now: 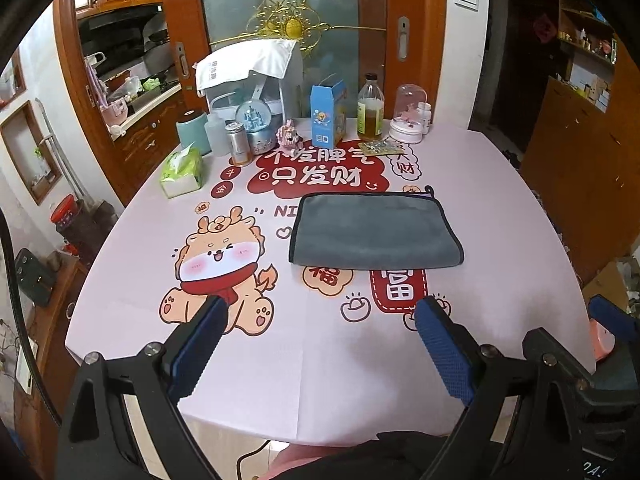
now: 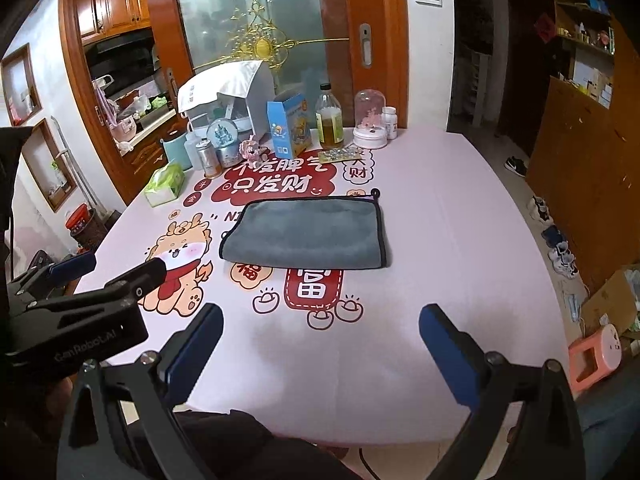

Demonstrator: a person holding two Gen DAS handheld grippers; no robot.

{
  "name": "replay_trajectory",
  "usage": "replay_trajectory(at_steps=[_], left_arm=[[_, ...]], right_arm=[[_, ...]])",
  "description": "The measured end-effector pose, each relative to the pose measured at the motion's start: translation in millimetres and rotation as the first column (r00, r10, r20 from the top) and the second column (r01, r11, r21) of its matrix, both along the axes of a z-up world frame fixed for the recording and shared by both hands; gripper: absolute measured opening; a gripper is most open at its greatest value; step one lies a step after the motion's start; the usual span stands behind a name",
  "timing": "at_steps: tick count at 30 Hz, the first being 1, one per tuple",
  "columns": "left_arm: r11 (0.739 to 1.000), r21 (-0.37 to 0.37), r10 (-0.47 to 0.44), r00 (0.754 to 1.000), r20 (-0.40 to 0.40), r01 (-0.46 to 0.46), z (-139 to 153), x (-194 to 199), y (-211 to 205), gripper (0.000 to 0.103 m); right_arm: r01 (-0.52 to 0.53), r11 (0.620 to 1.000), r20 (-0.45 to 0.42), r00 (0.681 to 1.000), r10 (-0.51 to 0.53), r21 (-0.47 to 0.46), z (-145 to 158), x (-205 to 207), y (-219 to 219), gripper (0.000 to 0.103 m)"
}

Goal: Fold towel

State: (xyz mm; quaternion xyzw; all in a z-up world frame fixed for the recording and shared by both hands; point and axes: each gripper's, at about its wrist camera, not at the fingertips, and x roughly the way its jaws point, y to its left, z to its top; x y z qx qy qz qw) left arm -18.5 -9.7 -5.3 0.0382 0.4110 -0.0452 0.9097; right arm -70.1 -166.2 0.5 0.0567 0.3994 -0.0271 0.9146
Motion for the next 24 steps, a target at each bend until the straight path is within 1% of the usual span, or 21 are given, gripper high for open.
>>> replay_trajectory(at_steps=[2,4,5,19,22,24], left_arm=[[1.000,-0.005,0.002,1.000,0.010,-0.002,1.0,-0.3,0.8,0.094],[1.000,-0.007,0.008,1.000,0.020,-0.008,1.9,-1.4,1.1,0.101],[1.000,-0.006,0.011,1.000,0.024,-0.010,2.2,-1.6,1.2,0.102],[1.000,-0.002,0.013,0.999,0.034,-0.013,0.8,-0.2,0.2,0.102],[1.000,-0.003,0.013,0.999,0.033,-0.013,0.6,-0.3,0.1,0.102],[1.000,-0.001,0.014,0.999,0.034,-0.014,0.7,-0.4,0.2,0.102]], right_arm=[[-0.001,1.000,0.000,1.000,0.001,0.001,0.1,0.6,1.1,0.099],[-0.002,1.000,0.000,1.000,0.002,0.001,0.3,0.7,1.5,0.099],[-0.002,1.000,0.000,1.000,0.002,0.000,0.2,1.0,1.7,0.099],[0.002,1.000,0.005,1.000,-0.002,-0.003,1.2,3.9,4.4,0.099],[0.002,1.000,0.005,1.000,-0.002,-0.002,1.1,3.8,4.2,0.103],[0.001,1.000,0.006,1.000,-0.001,-0.002,2.0,3.1,5.1,0.103]])
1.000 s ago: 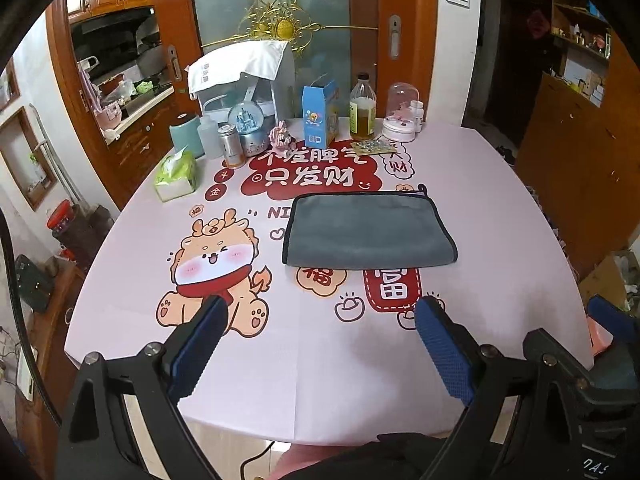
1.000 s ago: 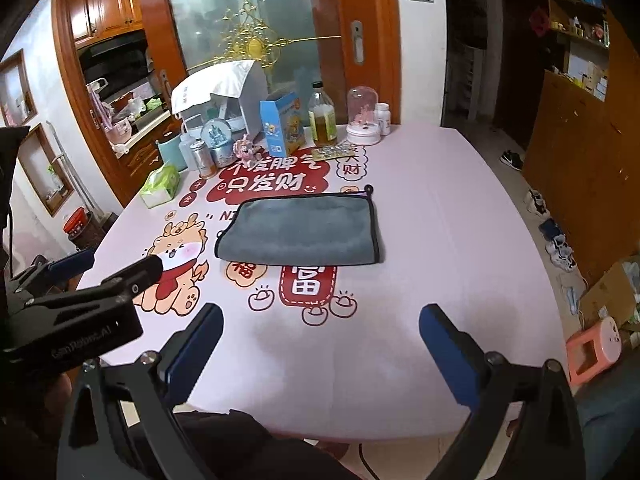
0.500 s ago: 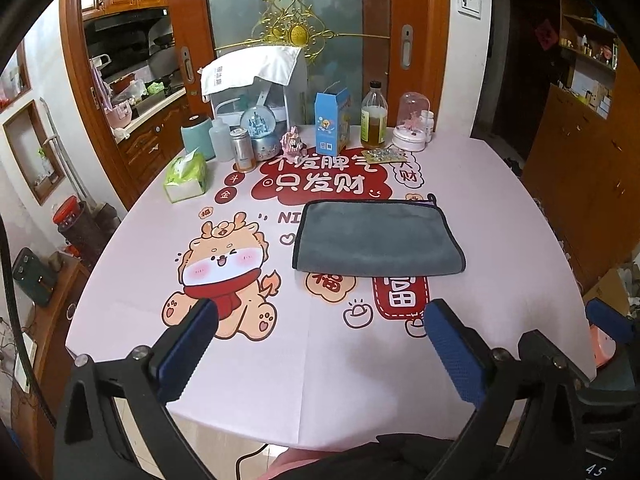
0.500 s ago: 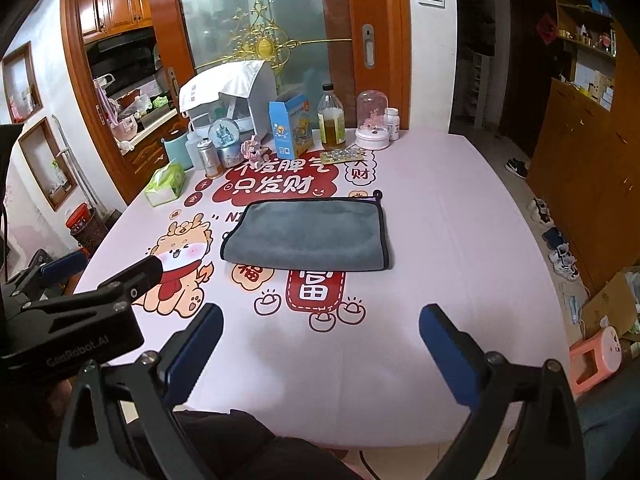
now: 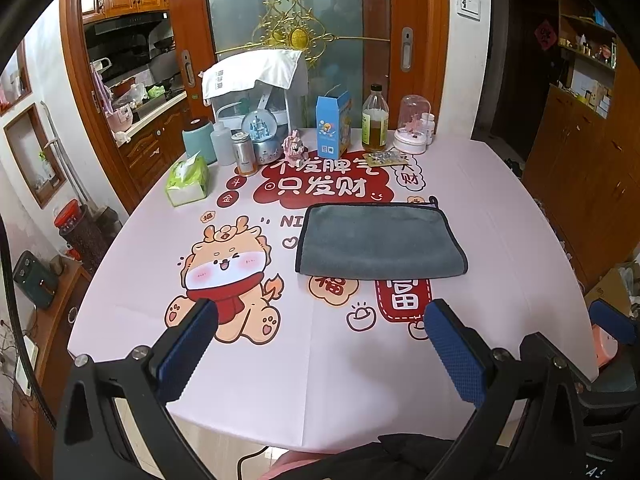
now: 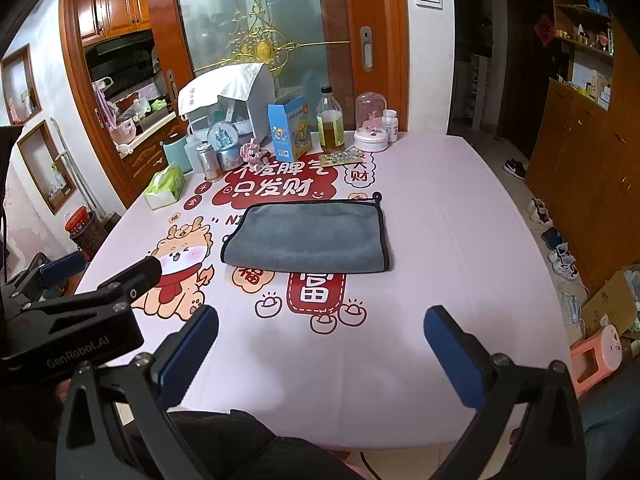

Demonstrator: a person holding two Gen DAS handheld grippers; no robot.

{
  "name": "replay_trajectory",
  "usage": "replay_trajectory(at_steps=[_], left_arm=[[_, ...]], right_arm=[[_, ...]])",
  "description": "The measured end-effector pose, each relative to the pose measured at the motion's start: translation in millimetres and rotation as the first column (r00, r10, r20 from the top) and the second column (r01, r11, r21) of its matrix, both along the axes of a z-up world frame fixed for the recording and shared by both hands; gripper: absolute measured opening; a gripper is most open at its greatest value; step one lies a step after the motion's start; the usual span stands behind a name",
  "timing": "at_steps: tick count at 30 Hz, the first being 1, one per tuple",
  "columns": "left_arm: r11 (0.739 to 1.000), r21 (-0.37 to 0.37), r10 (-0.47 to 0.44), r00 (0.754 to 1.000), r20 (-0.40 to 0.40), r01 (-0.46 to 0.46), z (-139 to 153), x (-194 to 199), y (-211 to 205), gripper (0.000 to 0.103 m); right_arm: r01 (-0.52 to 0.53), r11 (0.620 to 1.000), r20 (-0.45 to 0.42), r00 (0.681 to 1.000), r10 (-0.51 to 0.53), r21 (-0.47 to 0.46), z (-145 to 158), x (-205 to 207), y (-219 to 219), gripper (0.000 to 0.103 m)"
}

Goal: Fold towel

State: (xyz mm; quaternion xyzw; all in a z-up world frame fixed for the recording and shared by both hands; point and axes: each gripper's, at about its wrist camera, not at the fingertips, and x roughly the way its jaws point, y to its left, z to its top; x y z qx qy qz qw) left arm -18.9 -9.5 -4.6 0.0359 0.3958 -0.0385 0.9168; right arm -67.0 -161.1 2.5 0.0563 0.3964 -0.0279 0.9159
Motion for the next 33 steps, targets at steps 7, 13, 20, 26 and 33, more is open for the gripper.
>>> replay_trajectory(at_steps=[7,13,20,26,33], left_arm=[[1.000,-0.001,-0.001,1.000,-0.002,0.001,-0.3,-0.1,-0.5,0.102],[1.000,-0.001,-0.001,1.000,-0.004,0.001,-0.5,0.4,1.5,0.102],[1.000,-0.002,-0.001,1.000,-0.006,0.001,-0.9,0.8,2.3,0.102],[1.000,-0.002,-0.002,1.000,-0.008,0.002,-2.7,1.1,5.2,0.102],[1.000,-0.001,-0.003,1.000,-0.008,0.003,-2.3,1.4,5.0,0.102]], right_arm=[[0.002,1.000,0.001,1.000,-0.002,0.000,-0.1,0.3,0.2,0.103],[0.003,1.000,0.000,1.000,-0.003,0.000,-0.6,0.2,-0.1,0.103],[0.001,1.000,0.000,1.000,-0.001,0.000,-1.3,-0.5,-1.1,0.103],[0.003,1.000,-0.002,1.000,-0.003,0.002,-0.2,0.9,-1.3,0.103],[0.002,1.000,-0.002,1.000,-0.002,0.001,-0.3,1.6,-1.2,0.103]])
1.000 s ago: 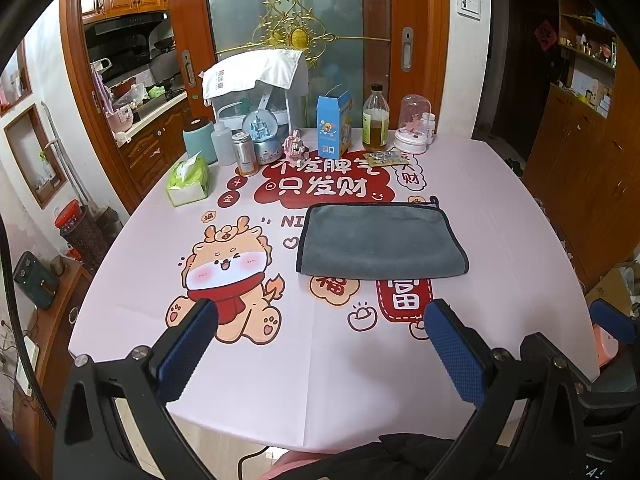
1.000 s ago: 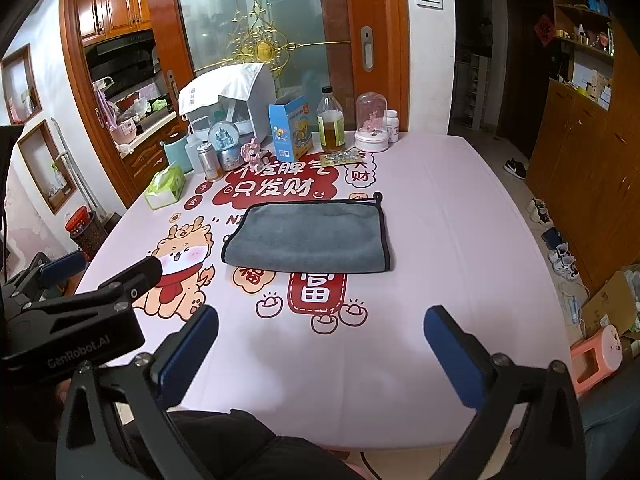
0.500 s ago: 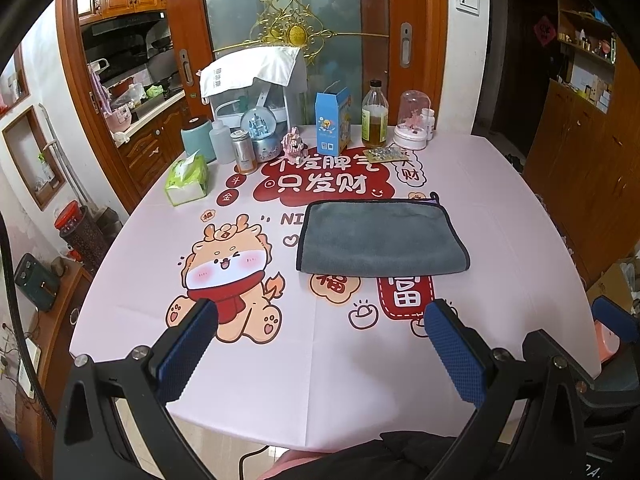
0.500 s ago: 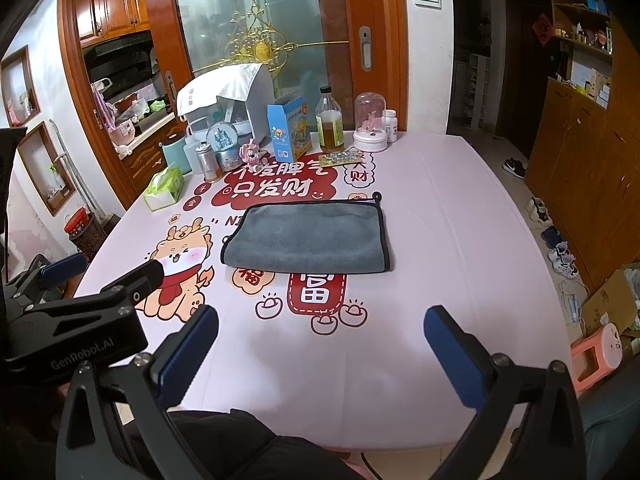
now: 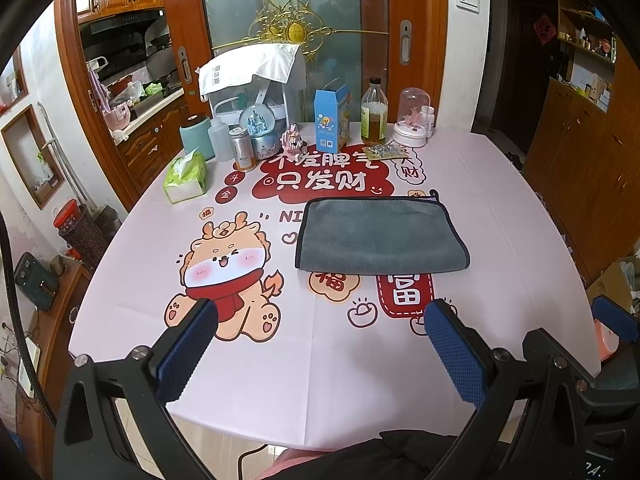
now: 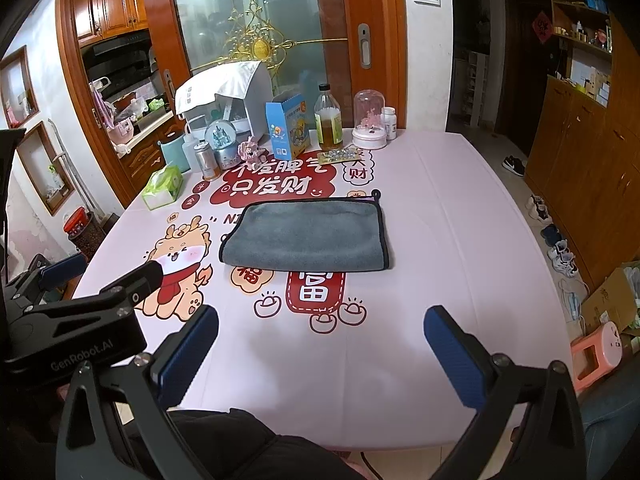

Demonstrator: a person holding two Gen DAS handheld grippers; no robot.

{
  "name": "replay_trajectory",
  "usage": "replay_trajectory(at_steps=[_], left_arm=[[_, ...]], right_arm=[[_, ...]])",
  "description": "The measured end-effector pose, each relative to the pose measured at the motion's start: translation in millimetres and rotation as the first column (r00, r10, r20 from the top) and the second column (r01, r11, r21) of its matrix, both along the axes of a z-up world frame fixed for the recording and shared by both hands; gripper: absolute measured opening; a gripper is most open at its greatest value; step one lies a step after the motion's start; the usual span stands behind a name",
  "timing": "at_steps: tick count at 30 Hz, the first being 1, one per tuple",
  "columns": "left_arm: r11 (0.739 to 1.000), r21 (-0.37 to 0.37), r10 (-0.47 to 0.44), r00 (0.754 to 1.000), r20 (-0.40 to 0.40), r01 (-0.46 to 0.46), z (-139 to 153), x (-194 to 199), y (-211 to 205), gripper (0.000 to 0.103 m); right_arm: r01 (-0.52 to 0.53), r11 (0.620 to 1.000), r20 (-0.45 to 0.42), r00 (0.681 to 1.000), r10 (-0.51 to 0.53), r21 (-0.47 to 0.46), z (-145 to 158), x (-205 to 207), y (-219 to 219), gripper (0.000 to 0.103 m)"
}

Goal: Fold towel

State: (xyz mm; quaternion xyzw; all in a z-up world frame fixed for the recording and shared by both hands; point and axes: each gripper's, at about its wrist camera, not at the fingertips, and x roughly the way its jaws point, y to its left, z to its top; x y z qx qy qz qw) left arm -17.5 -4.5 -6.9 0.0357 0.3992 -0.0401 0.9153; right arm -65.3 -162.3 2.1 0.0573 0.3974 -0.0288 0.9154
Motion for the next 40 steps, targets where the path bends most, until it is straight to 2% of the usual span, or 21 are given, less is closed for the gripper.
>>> replay_trajectory(at_steps=[40], left_arm=[[1.000,0.001,-0.001,1.000,-0.005,0.001,1.4,2.2,-1.5,0.102]], right_arm=[[0.002,1.000,-0.008,1.000,-0.002,0.004,-0.8,0.4,-1.1,0.103]])
